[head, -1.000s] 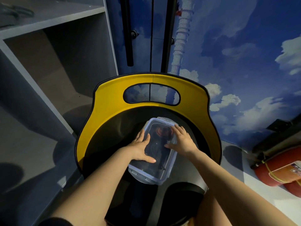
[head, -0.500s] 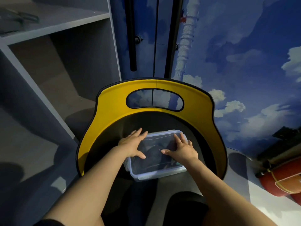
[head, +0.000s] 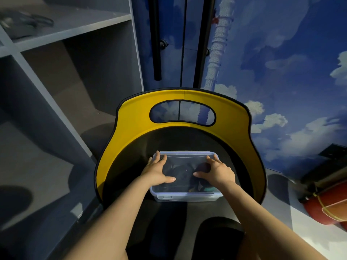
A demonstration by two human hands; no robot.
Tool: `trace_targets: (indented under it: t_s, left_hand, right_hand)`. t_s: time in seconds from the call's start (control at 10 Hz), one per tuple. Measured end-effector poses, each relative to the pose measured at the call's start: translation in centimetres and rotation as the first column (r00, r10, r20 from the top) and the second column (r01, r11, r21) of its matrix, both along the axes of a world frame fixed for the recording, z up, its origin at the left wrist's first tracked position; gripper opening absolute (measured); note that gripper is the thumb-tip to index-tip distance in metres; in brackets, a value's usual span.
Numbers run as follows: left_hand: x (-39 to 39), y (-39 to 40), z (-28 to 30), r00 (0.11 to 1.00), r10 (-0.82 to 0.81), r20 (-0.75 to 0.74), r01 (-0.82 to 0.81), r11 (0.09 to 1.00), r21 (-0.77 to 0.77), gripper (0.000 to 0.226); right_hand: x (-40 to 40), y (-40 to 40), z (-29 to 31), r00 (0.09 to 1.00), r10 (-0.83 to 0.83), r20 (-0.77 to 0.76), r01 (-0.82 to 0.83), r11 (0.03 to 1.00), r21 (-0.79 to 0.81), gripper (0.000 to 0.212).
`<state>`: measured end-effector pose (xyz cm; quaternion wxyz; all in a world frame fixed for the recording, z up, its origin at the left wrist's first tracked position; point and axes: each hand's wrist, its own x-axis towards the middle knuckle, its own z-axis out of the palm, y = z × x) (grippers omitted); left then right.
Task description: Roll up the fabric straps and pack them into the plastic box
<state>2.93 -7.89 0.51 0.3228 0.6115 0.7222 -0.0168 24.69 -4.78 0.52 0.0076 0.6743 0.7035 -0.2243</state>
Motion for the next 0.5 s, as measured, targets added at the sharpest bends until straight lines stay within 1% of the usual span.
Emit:
trace_targets:
  t_s: [0.2,0.3,0.4,0.5]
  left_hand:
    - [-0.1,-0.1,-0.2,1.000,-0.018,0.011,0.018,1.000,0.010,0.095]
    - [-0.2,-0.2,0.1,0.999,-0.050,0.007,0.050,0.998,-0.037,0.095]
    - [-0.1,-0.3,0.6,0.996,-0.071,-0.051,0.067,0.995,-0.068,0.095]
    - [0.1,-0.7,1.1,0.980,-0.115,-0.164,0.117,0.993,0.003,0.094]
  right_hand:
    - [0.0,-0.4,-0.1,1.000,0.019,0.016,-0.019,0.999,0.044,0.090]
    - [0.0,-0.6,0.2,0.999,0.027,0.044,-0.028,0.999,0.020,0.091]
    - [0.1,-0.8,0.3,0.998,0.034,0.045,-0.033,0.999,-0.030,0.091]
    - [0.0,-1.4,0.7,0.994,0.083,0.065,-0.084,0.996,0.017,0.085]
